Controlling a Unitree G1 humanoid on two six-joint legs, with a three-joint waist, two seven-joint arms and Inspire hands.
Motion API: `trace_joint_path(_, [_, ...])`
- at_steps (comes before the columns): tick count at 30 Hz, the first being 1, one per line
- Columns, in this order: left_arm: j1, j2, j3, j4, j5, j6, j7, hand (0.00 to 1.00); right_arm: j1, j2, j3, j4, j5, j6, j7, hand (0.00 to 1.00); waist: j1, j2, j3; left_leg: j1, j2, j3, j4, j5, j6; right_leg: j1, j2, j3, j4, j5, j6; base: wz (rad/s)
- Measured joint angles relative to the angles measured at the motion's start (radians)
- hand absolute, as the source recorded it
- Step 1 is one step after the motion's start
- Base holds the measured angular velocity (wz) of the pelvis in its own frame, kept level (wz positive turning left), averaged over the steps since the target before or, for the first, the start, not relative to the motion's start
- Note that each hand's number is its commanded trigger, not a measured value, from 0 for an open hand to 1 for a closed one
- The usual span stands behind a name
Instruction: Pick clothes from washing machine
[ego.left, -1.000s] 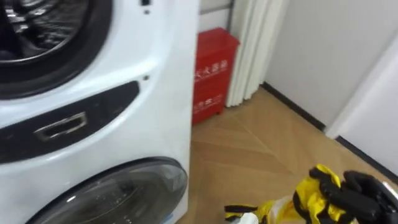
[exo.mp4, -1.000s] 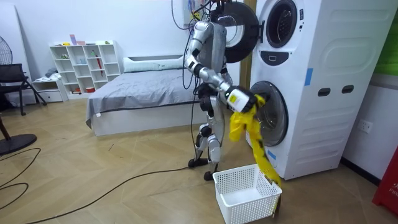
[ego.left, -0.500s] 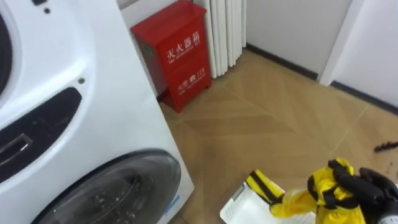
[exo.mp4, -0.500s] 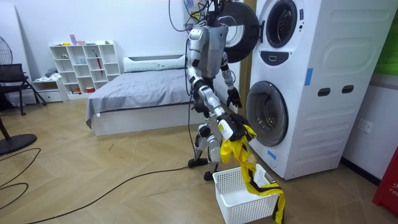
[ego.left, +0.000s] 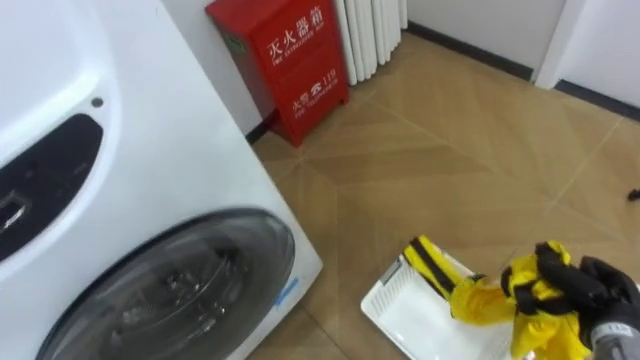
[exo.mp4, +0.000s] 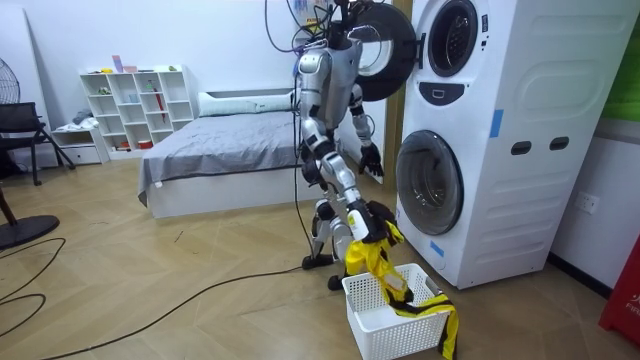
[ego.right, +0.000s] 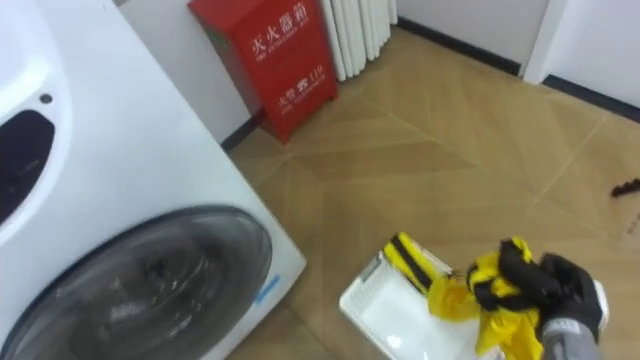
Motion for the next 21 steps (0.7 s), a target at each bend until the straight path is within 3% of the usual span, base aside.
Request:
trace_joint_path(1, [0.0, -0.002, 0.0, 0.0, 0.0, 0.0, 0.0, 0.0, 0.0, 0.0, 0.004, 0.006, 0.001, 0.0, 0.0, 0.0, 0.006, 0.0, 0.0002, -0.002, -0.001, -0.001, 0.0, 0.0, 0.0, -0.002, 0.0, 0.0, -0.001, 0.0, 0.0, 0.09])
trace_joint_path(15, [-0.019, -0.002, -0.002, 0.019, -0.08, 0.002, 0.001, 0.0, -0.013, 0.033, 0.072, 0.155, 0.018, -0.01, -0.012, 0.0, 0.042, -0.011, 0.0075, -0.049, -0.004, -0.085, 0.02, 0.007, 0.01, -0.015, -0.036, -0.071, -0.02, 0.005, -0.002, 0.16])
trace_joint_path(21, [-0.021, -0.002, -0.016, 0.029, -0.097, 0.002, -0.002, 0.0, -0.012, 0.05, 0.103, 0.19, 0.018, -0.009, 0.023, 0.0, 0.044, -0.029, 0.0141, -0.051, -0.004, -0.105, 0.026, 0.007, 0.01, -0.01, -0.05, -0.106, -0.02, 0.002, -0.001, 0.1])
